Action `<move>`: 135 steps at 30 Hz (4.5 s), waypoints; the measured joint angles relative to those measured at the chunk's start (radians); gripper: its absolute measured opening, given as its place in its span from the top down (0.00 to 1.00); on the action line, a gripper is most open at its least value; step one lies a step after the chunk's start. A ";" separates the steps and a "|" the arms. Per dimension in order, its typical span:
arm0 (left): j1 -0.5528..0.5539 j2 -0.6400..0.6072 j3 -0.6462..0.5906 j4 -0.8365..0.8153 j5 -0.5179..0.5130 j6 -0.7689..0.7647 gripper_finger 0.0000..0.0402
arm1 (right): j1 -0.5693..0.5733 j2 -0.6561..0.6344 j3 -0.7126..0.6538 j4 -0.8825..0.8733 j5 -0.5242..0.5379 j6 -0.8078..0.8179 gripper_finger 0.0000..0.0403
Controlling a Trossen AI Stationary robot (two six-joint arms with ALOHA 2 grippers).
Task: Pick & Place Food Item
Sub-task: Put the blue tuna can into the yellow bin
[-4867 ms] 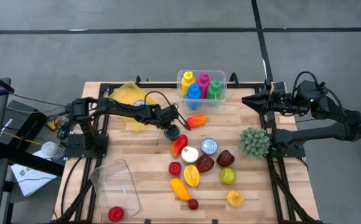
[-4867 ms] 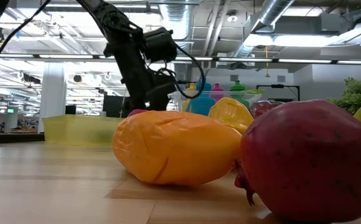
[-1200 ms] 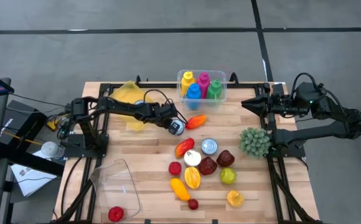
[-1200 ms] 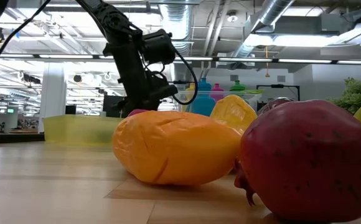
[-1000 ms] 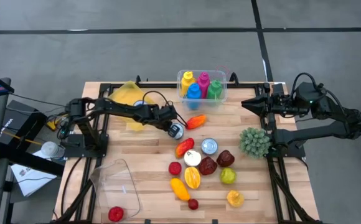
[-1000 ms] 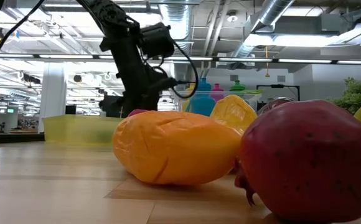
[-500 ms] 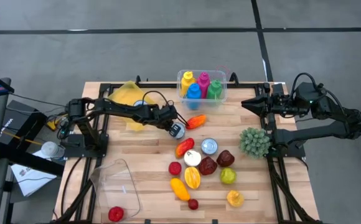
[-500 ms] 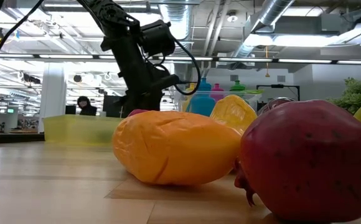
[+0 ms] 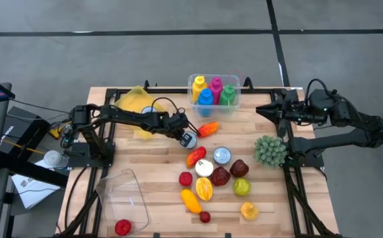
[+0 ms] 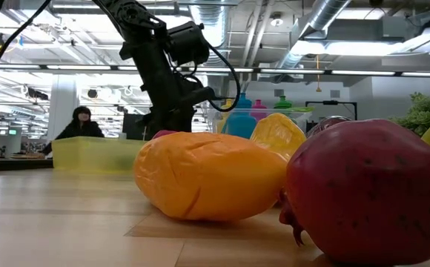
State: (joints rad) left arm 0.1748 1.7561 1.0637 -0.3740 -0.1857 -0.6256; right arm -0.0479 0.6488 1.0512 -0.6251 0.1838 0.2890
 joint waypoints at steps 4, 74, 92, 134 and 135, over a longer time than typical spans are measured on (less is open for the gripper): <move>-0.001 -0.016 0.000 -0.001 0.000 0.000 1.00 | 0.000 0.031 0.001 -0.022 0.001 0.001 0.84; -0.035 -0.180 0.001 -0.029 -0.088 0.125 1.00 | 0.066 0.557 0.000 0.194 -0.111 -0.165 0.44; -0.042 -0.153 0.001 -0.066 0.014 0.076 0.55 | 0.068 0.565 0.000 0.177 -0.169 -0.131 0.44; -0.031 -0.071 -0.003 -0.075 0.021 0.054 1.00 | 0.067 0.565 0.000 0.169 -0.169 -0.132 0.44; -0.031 -0.075 -0.001 -0.066 0.010 0.055 1.00 | 0.067 0.565 0.000 0.169 -0.169 -0.132 0.44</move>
State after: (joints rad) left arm 0.1436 1.6812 1.0626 -0.4397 -0.1762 -0.5708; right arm 0.0193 1.2137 1.0508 -0.4564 0.0153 0.1570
